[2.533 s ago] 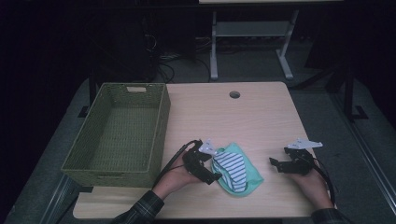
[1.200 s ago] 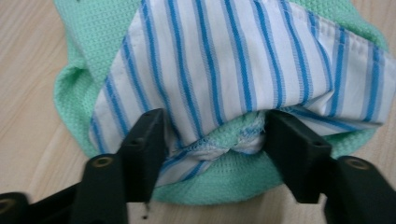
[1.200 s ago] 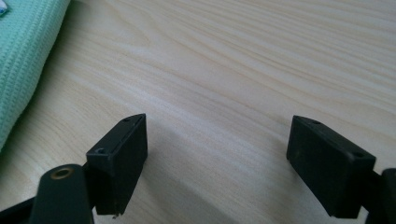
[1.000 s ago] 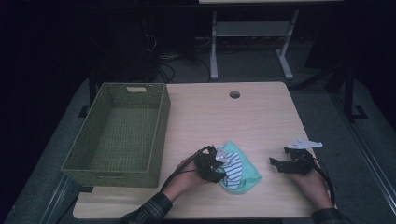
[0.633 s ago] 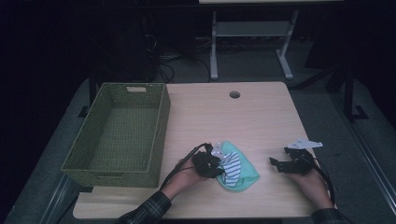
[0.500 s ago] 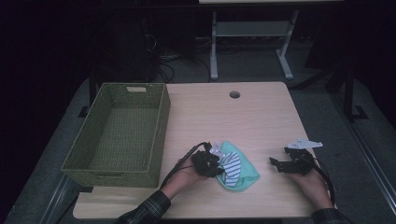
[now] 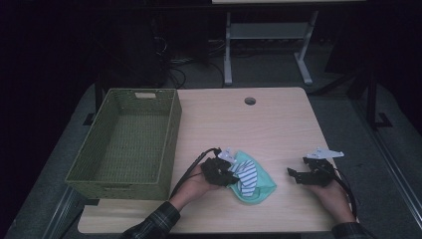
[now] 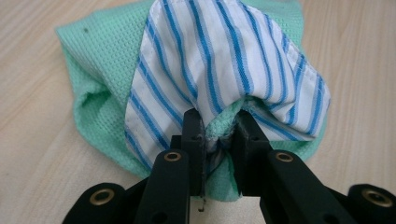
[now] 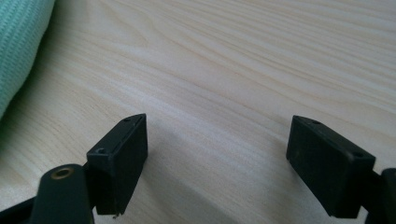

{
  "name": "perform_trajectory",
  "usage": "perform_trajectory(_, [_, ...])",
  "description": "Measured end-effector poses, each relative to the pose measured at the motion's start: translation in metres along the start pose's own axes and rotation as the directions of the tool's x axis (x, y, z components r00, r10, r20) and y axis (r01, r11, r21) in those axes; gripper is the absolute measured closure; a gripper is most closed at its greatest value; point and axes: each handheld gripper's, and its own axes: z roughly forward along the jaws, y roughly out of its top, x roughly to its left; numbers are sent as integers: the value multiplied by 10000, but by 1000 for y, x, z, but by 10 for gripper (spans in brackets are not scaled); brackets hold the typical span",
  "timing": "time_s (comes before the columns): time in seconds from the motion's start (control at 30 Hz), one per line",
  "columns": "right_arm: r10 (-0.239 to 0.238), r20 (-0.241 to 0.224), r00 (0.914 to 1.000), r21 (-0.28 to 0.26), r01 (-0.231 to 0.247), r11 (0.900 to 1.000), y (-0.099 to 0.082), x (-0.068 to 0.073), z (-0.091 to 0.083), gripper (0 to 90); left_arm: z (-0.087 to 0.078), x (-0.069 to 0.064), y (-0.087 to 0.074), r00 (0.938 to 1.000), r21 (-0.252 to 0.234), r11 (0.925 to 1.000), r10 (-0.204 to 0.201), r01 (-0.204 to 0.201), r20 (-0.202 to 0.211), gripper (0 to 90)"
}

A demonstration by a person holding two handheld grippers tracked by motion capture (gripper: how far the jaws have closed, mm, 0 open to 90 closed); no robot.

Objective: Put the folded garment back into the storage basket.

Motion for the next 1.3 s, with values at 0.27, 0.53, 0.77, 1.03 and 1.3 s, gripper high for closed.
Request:
perform_trajectory(0.27, [4, 9, 10000, 0, -4, 10000, 0, 0, 0, 204, -16, 2, 5, 9995, -512, 9986, -145, 159, 271, 769])
perform_trajectory(0.53, [7, 14, 10000, 0, -7, 10000, 0, 0, 0, 203, -28, 4, 12, 9991, -640, 9978, -126, 152, 401, 768])
perform_trajectory(0.77, [73, 44, 10000, 24, -73, 10000, 0, 0, 0, 192, -45, 8, 23, 9993, -759, 9970, -94, 121, 363, 768])
perform_trajectory(1.03, [127, 182, 9998, 123, -129, 9998, 0, 0, 1, 137, -66, 16, 29, 9997, -875, 9960, -147, 162, 183, 767])
perform_trajectory(1.3, [165, 227, 9996, 205, -170, 9996, 1, 0, 2, 103, -83, 23, 31, 9994, -940, 9950, -345, 343, 2, 767])
